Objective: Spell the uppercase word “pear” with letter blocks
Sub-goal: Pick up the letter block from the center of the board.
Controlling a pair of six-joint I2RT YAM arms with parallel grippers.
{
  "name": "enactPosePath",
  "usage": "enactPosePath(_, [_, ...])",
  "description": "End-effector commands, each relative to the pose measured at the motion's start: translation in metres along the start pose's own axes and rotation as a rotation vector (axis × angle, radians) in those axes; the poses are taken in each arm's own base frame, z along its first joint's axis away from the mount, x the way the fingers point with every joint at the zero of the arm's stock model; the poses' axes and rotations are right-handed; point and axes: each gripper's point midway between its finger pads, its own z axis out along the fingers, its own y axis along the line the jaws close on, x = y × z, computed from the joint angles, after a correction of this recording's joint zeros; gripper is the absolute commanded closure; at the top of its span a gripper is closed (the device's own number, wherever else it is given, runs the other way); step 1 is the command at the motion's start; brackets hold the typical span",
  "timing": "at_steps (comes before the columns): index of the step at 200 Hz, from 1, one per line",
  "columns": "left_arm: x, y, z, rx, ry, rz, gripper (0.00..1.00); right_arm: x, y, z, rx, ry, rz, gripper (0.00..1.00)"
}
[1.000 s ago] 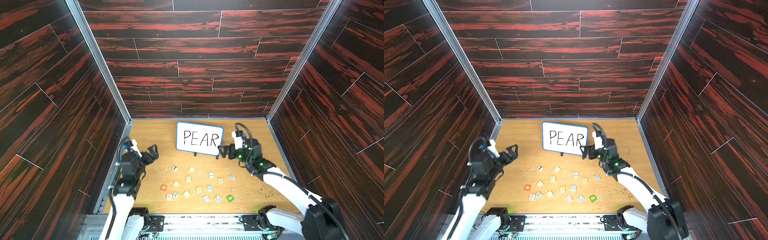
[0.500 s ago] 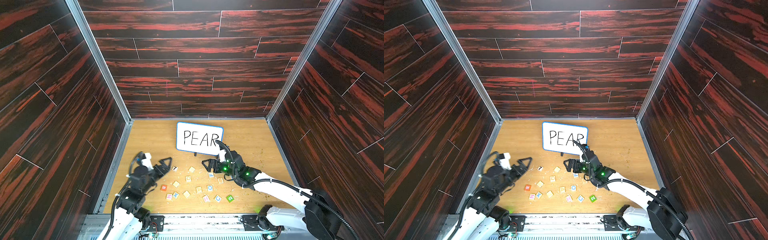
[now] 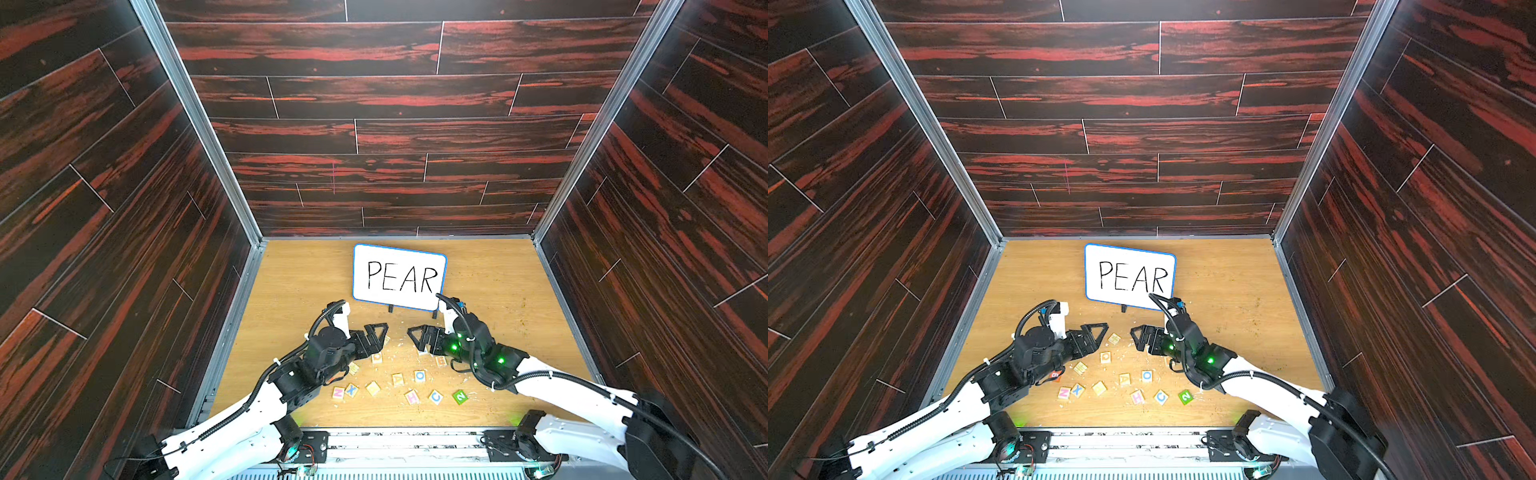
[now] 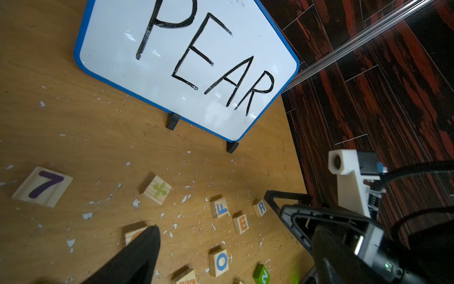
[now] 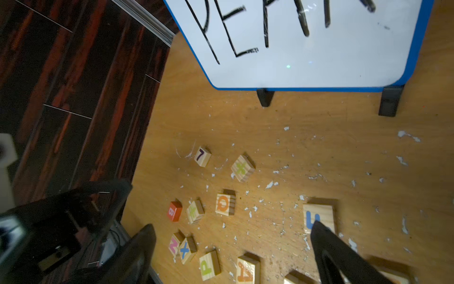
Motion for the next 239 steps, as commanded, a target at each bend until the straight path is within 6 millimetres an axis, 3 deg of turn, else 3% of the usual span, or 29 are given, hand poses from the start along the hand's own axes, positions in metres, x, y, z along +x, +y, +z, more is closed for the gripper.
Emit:
enactPosePath(1, [-0.012, -0.010, -0.003, 0.029, -0.048, -0.034, 0.01, 0.001, 0.004, 0.000, 0.004, 0.020, 0.010, 0.02])
enactPosePath(14, [-0.014, -0.010, -0.002, 0.025, -0.062, -0.032, 0.01, 0.002, 0.007, 0.000, -0.028, 0.011, 0.001, 0.02])
enactPosePath(39, [-0.018, 0.014, -0.011, -0.183, -0.030, 0.019, 0.01, -0.005, -0.002, -0.003, 0.025, -0.025, -0.021, 0.02])
enactPosePath(71, [-0.042, 0.046, -0.054, -0.445, -0.081, 0.153, 0.02, -0.005, 0.008, 0.003, 0.087, 0.033, -0.245, 0.02])
enactPosePath(89, [-0.052, 0.061, -0.079, -0.541, -0.117, 0.219, 0.02, 0.011, 0.019, 0.006, 0.133, 0.095, -0.408, 0.03])
enactPosePath(105, [-0.050, 0.074, -0.097, -0.597, -0.107, 0.241, 0.02, 0.029, 0.029, 0.010, 0.161, 0.141, -0.516, 0.03])
enactPosePath(167, [-0.032, 0.114, -0.140, -0.718, -0.068, 0.223, 0.02, 0.096, 0.063, 0.035, 0.133, 0.262, -0.618, 0.17])
enactPosePath(208, [-0.027, 0.120, -0.151, -0.697, -0.081, 0.187, 0.02, 0.128, 0.068, 0.049, 0.181, 0.346, -0.614, 0.29])
enactPosePath(239, [-0.029, 0.121, -0.158, -0.678, -0.115, 0.152, 0.01, 0.149, 0.064, 0.061, 0.260, 0.394, -0.634, 0.33])
